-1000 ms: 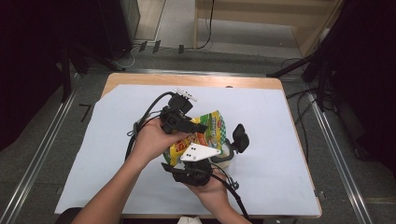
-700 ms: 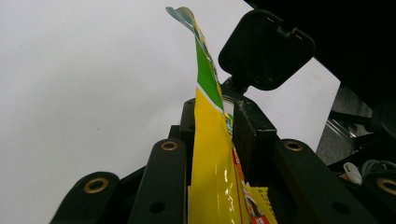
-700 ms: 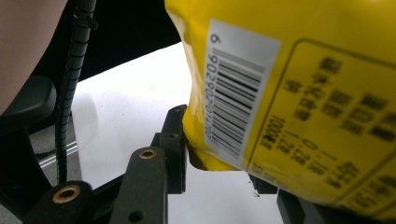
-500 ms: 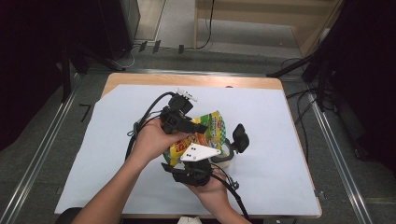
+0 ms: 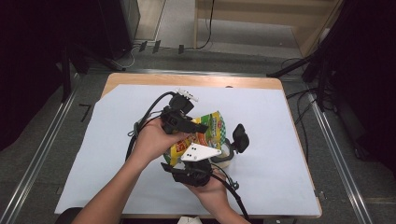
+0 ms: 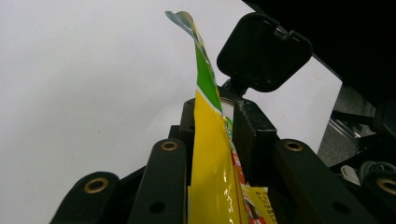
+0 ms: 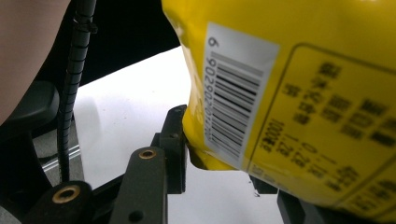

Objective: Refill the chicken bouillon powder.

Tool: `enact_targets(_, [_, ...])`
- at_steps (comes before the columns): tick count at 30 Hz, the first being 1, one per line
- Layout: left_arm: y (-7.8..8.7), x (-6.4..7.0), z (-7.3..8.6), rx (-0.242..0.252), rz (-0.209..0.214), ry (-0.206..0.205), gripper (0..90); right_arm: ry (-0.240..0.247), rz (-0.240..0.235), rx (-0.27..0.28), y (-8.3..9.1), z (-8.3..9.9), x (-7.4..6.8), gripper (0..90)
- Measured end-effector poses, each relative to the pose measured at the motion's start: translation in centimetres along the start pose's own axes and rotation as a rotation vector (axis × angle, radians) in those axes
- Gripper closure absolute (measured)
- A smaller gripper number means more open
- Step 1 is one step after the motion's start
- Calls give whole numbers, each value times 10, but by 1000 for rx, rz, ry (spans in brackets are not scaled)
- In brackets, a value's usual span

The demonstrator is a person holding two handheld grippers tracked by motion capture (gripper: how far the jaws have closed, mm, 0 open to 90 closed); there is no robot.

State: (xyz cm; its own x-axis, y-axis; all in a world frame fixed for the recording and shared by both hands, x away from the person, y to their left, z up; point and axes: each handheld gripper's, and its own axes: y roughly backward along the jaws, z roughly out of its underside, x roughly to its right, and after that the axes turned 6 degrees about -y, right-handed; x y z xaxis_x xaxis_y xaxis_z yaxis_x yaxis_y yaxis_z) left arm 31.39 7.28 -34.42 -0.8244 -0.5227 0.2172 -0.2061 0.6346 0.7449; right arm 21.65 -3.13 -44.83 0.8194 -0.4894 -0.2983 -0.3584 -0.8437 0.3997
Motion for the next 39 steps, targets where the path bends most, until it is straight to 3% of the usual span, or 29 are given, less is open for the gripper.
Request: enact_targets(39, [-2,10,-5,-8,5,-10,749,-7,14,5,2,4,2,647])
